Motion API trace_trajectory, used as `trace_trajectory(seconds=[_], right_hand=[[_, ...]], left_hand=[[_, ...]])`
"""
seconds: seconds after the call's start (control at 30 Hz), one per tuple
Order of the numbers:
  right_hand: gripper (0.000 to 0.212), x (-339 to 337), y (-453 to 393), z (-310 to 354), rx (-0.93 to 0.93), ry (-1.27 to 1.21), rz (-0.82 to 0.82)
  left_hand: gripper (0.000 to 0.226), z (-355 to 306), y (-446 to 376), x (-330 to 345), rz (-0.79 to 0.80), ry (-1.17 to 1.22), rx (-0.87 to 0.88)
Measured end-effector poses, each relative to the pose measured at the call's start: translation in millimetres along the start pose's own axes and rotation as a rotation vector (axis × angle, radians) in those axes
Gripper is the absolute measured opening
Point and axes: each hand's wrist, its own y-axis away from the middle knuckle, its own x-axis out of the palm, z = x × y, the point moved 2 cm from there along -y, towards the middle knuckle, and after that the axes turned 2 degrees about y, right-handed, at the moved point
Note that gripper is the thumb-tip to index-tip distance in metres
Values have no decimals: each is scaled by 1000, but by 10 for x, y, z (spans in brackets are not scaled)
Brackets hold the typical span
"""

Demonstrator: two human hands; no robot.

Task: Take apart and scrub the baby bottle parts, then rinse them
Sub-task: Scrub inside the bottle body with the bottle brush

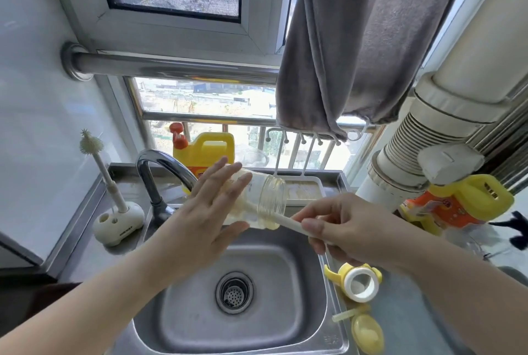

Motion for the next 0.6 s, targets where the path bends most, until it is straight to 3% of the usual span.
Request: trace_trajectory(seconds=[0.13,0.27,0.43,0.6], right_hand=[[16,14,44,43,-22,167,7],[12,-65,74,64,-21,417,-90],[14,-106,83,127,-83,403,-241],[23,90,126,193,-158,407,-128]], left_hand=[[96,21,-181,-163,115,-138,-41],[92,-19,-206,-175,179,-80,-129],[89,-91,-171,-168,18,20,-183],[87,-109,-172,-161,43,26,-130]])
